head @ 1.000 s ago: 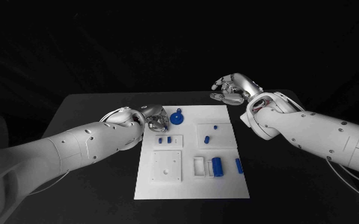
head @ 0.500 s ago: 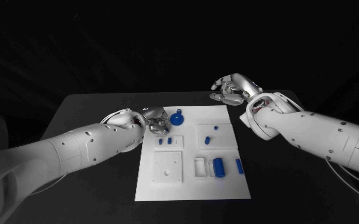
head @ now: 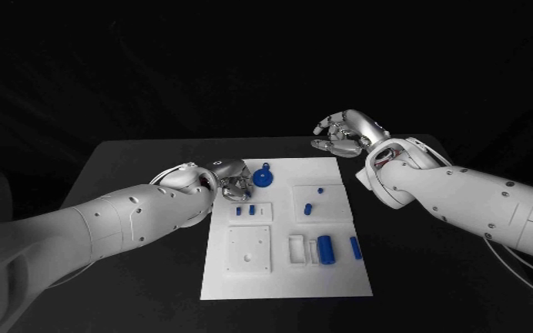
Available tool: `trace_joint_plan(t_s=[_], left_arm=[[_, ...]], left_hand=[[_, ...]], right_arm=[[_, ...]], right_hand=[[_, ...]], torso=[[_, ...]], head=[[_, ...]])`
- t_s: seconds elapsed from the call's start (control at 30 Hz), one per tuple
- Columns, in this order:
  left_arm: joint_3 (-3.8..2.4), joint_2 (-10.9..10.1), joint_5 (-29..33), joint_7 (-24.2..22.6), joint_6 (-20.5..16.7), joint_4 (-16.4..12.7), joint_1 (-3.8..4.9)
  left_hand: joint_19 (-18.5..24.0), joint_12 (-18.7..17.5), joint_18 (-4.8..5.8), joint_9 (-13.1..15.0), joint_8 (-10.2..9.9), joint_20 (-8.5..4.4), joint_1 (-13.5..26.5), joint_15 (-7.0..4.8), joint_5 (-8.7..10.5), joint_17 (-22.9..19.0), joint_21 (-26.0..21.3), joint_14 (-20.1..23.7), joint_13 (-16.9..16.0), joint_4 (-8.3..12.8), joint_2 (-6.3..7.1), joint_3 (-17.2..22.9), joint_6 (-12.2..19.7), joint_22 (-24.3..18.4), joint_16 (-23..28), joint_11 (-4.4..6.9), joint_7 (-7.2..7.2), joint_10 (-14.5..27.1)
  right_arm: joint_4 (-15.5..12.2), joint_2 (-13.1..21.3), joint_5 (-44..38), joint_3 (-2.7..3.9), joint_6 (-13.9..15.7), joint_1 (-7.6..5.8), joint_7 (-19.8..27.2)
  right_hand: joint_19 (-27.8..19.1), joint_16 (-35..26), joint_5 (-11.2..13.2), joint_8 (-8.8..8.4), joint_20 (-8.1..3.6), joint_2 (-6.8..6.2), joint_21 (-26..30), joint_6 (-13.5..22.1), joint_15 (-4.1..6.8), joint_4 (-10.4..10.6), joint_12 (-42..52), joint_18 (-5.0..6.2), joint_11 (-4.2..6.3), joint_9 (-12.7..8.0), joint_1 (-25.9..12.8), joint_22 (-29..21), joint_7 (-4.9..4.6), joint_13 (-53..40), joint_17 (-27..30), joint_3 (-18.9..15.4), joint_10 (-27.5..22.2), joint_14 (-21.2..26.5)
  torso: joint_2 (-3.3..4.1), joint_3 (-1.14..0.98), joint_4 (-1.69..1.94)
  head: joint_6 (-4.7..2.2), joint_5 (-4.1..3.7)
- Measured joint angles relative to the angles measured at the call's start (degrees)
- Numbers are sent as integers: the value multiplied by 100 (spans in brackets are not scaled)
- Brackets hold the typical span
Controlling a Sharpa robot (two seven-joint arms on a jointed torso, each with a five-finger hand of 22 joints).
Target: Assemble the parts on the task board
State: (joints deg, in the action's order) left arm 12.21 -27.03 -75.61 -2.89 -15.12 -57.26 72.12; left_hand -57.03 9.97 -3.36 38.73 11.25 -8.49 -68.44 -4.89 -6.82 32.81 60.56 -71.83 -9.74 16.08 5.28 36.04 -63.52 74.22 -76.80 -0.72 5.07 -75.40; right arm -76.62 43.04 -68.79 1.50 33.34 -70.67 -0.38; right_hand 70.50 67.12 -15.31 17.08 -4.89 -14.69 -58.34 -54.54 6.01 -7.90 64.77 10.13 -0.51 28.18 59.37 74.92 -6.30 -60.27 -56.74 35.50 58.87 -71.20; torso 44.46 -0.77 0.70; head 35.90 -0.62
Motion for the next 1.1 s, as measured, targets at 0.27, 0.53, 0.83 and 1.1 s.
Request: trace_joint_plan(t_s=[0.27, 0.53, 0.83, 1.1], left_arm=[[57, 14, -109, 5, -61, 5, 14], [90, -16, -154, 24, -120, -2, -26], [100, -52, -158, 58, -132, -18, -54], [101, -86, -153, 68, -168, -5, -60]], left_hand=[[14, -45, 1, -47, -12, -12, 8, 19, 0, -13, 0, 40, 5, -24, 8, 25, 29, 17, 22, 2, 25, -18], [62, -43, 0, -157, -190, -22, -45, -2, 44, -13, 0, 100, -93, -5, 151, 27, 392, 39, 22, -30, 148, -216], [64, -14, -3, -336, -397, -21, -39, -22, 66, -18, 0, 120, -90, -16, 264, 14, 850, 44, 22, -61, 178, -197], [64, -4, -23, -428, -497, -21, -93, -2, 66, -29, 0, 141, -118, -16, 319, 14, 1104, 44, 22, -81, 125, -176]], right_arm=[[3, 2, -2, 0, -7, 0, -2], [4, 10, -5, 0, -10, 0, -3], [10, 12, -7, 0, -13, 0, -3], [26, 18, -8, 0, -36, 0, -3]], right_hand=[[-1, 0, 0, 0, 2, 0, 0, 12, 0, 0, 0, 0, 0, 0, 0, 0, -10, 0, 0, 0, 0, 0], [-9, 0, 0, 0, 9, 0, 0, 22, 0, 0, 0, 0, 0, 0, 0, -1, -1, 5, 1, 0, 0, 0], [-22, -22, 0, -22, -1, 0, 0, 31, 0, 0, 0, 1, 0, 0, 0, -1, -9, 7, 1, 0, 0, 0], [-43, -57, 0, -97, -2, 0, 57, 93, -57, -16, -31, 1, -46, -22, 0, -1, -27, 49, 1, -16, -46, 57]], torso=[[2, 0, -5], [2, 1, 1], [2, 5, 2], [1, 7, 2]], head=[[7, -9], [3, -21], [-3, -30], [-5, -33]])
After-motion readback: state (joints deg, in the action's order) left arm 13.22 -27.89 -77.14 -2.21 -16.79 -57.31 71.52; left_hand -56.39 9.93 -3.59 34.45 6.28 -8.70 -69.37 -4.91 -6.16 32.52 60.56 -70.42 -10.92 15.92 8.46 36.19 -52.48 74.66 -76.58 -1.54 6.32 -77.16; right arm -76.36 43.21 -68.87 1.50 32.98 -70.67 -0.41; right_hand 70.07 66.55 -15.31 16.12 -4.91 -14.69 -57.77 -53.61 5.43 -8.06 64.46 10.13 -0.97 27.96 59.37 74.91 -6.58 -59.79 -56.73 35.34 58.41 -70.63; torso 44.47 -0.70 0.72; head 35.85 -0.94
